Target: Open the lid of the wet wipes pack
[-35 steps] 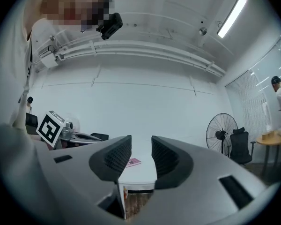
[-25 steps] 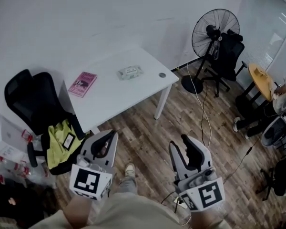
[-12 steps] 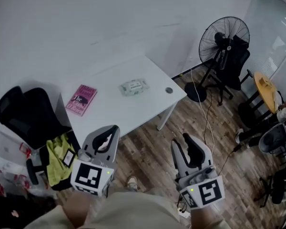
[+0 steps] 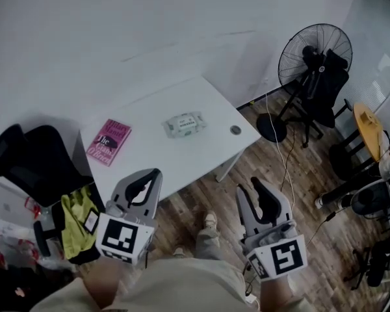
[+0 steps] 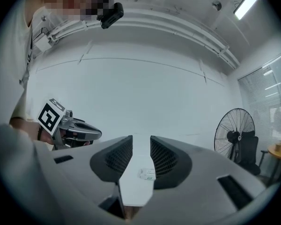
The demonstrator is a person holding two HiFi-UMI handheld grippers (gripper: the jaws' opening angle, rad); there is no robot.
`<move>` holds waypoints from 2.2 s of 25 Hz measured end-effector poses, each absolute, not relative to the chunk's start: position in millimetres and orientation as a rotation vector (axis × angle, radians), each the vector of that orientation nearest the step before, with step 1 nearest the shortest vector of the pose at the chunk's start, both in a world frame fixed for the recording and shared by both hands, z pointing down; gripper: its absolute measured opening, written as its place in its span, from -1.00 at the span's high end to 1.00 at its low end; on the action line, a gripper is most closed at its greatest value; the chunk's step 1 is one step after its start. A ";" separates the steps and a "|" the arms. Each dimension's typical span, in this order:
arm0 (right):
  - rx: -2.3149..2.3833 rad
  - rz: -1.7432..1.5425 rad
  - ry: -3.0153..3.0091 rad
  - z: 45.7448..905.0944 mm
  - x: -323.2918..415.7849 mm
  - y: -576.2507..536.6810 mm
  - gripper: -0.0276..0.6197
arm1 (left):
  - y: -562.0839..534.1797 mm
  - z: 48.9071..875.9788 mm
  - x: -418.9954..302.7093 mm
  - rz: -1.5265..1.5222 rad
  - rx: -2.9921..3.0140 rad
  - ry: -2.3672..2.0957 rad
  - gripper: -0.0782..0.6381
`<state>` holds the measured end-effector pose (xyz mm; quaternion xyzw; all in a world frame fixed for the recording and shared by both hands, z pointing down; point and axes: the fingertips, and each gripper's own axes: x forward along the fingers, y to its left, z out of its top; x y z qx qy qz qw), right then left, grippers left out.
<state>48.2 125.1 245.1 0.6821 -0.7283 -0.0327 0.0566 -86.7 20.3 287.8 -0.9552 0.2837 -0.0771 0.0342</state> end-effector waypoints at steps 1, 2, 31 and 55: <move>2.059 -0.096 -2.212 247.2 53.8 118.0 0.50 | 14.4 289.1 -81.5 -0.242 -2.931 0.877 0.72; 2.044 -0.088 -2.219 249.7 59.7 110.4 0.50 | 8.3 290.3 -76.0 -0.248 -2.925 0.884 0.71; 1.405 -0.052 -2.617 273.2 221.7 -151.1 0.50 | -177.7 291.8 73.8 -0.435 -2.722 1.457 0.71; 1.311 -0.052 -2.430 334.9 186.2 -232.1 0.49 | -240.7 306.6 50.2 -0.448 -2.751 1.420 0.71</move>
